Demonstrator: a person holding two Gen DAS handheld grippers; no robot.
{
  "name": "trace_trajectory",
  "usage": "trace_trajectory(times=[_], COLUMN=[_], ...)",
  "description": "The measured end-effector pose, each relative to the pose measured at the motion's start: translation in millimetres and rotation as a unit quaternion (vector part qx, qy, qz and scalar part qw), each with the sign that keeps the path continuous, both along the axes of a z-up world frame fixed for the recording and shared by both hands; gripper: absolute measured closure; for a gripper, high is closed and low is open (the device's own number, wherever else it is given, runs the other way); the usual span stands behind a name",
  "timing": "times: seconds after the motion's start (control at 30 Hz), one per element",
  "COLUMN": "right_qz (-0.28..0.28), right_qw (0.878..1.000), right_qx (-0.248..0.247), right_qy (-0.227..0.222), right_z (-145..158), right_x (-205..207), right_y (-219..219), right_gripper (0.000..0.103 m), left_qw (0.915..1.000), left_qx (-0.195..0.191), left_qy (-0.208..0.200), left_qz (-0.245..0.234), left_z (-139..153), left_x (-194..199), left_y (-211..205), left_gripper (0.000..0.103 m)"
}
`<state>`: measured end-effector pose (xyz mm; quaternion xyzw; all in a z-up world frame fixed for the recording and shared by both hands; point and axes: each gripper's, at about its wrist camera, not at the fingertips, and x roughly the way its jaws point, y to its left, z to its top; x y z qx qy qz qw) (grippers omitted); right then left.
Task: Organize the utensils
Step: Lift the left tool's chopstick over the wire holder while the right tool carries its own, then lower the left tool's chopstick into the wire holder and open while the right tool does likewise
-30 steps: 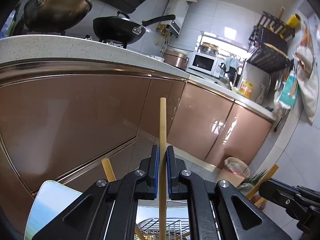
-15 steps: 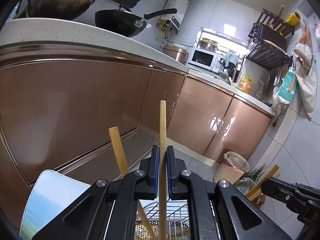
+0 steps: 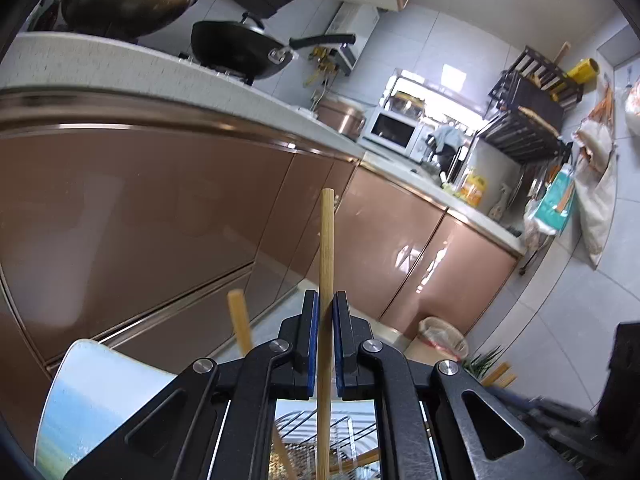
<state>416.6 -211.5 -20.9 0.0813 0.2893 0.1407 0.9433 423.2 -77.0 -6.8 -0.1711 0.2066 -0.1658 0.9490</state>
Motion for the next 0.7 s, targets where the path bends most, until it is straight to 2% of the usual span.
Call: trace_trajectory(times=[0.3,0.5,0.7], right_qz=[0.0,-0.002,0.001], right_qw=[1.0,1.0,1.0], right_qx=[0.002,0.001,0.006], right_qy=[0.002,0.004,0.003], right_z=[-6.2,-11.3,-16.1], right_x=[5.5,8.2,9.7], right_y=[-2.6,-5.9,-5.5], right_gripper=[0.097,0.097,0.097], left_qw=[0.9984,0.9974,0.9972], left_qx=[-0.003,0.001,0.029], left_qy=[-0.049,-0.061,-0.057], left_qz=[0.027,0.039,0.039], left_z=[23.0,17.0,-4.8], left_x=[5.7,11.9,5.3], left_y=[-7.5,-13.5,-21.3], left_gripper=[0.097,0.097,0.096])
